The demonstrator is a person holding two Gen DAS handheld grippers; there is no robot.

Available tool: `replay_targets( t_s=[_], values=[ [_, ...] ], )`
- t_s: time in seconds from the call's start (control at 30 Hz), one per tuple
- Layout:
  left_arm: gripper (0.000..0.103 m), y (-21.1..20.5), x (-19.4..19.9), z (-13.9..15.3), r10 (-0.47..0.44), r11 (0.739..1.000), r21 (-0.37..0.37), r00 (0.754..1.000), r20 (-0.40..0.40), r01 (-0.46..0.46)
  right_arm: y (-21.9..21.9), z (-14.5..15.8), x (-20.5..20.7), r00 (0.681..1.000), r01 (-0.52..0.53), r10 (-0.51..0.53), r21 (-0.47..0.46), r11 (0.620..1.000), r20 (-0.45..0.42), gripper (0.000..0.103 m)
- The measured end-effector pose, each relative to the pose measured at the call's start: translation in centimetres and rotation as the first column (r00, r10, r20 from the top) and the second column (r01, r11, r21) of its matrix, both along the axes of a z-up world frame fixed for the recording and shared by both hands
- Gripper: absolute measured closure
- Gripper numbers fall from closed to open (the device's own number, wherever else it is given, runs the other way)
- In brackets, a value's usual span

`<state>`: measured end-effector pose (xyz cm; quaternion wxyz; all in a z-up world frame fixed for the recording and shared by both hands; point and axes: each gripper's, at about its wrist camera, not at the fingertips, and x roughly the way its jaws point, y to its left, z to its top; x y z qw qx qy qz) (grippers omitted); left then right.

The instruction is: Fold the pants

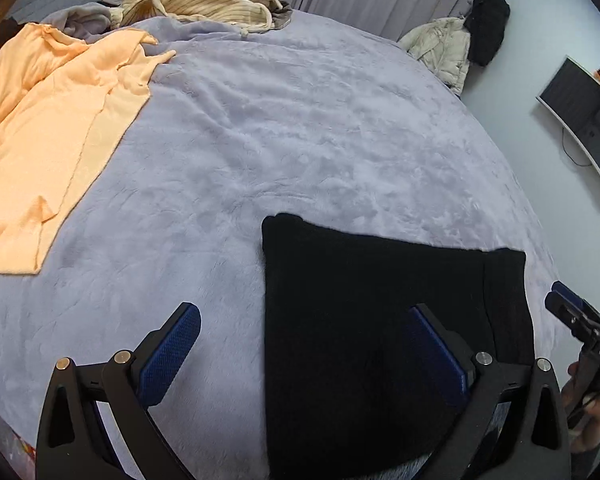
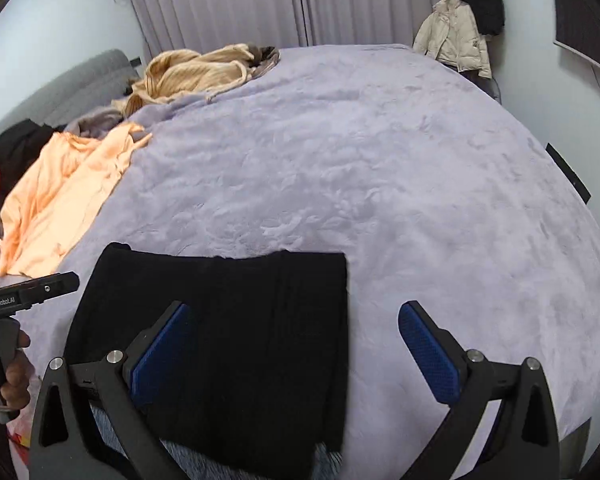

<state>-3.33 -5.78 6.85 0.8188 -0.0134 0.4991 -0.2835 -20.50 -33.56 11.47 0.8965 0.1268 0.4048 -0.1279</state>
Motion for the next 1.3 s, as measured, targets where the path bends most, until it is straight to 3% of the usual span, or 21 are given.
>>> replay_targets(
  t_s=[0.1, 0.2, 0.33, 0.43, 0.57, 0.6, 0.77, 0.87, 1.0, 1.03, 1.2, 1.3],
  values=[
    [0.0, 0.6, -1.9, -1.9, -0.064, 0.996, 0.061, 0.997, -0.041, 0.066, -1.2, -1.4, -2.3, 0.998, -0.051, 0.055, 0.128, 0.99, -0.023, 0.0],
    [0.0, -0.4, -2.4, -4.5, -0.099, 0.993, 0.063, 0.992, -0.083, 0.104, -1.3, -3.8, -2.7, 0.993, -0.104, 0.112, 0.256, 0.961, -0.02, 0.0],
    [0.0, -0.7, -0.9, -5.9, -0.088, 0.995, -0.067, 0.98, -0.179, 0.077, -0.4, -8.6, -0.2, 0.978, -0.137, 0.185, 0.371, 0.919, -0.098, 0.0],
    [0.0, -1.2, -0.4, -6.9, -0.107, 0.988, -0.129, 0.974, -0.201, 0.082, 0.5, -9.3, 0.4, 0.983, -0.168, 0.185, 0.4, 0.901, -0.005, 0.0],
    [0.0, -2.8, -0.7, -6.9, -0.126, 0.982, -0.159, 0.975, -0.185, 0.097, 2.2, -9.1, 1.0, 0.983, -0.164, 0.182, 0.335, 0.928, -0.022, 0.0],
    [0.0, -3.7, -1.3, -6.5, -0.137, 0.984, -0.137, 0.977, -0.16, 0.116, 2.4, -9.0, 1.1, 0.982, -0.167, 0.185, 0.322, 0.932, -0.027, 0.0],
    [0.034, -5.2, -2.9, -4.3, -0.162, 0.984, -0.086, 0.984, -0.075, 0.156, 2.9, -7.4, 0.4, 0.98, -0.183, 0.196, 0.26, 0.948, -0.022, 0.019],
    [0.047, -5.6, -3.5, -3.0, -0.171, 0.985, -0.045, 0.984, -0.04, 0.169, 3.2, -6.1, 0.4, 0.98, -0.19, 0.199, 0.228, 0.955, -0.015, 0.028],
    [0.052, -6.3, -3.9, -1.0, -0.187, 0.982, -0.036, 0.982, -0.008, 0.186, 3.8, -3.9, 0.5, 0.978, -0.205, 0.207, 0.194, 0.959, 0.011, 0.034],
    [0.062, -6.4, -3.9, -0.5, -0.193, 0.98, -0.051, 0.981, -0.011, 0.192, 4.0, -3.5, 0.8, 0.978, -0.209, 0.21, 0.191, 0.959, 0.018, 0.035],
    [0.063, -7.5, -2.8, 0.1, -0.174, 0.984, -0.032, 0.984, -0.04, 0.173, 4.4, -2.4, 1.0, 0.976, -0.217, 0.219, 0.139, 0.966, 0.005, 0.035],
    [0.065, -7.8, -2.9, 0.7, -0.185, 0.982, -0.029, 0.982, -0.032, 0.185, 3.7, -2.4, 0.9, 0.978, -0.207, 0.209, 0.16, 0.965, 0.004, 0.035]
  ],
)
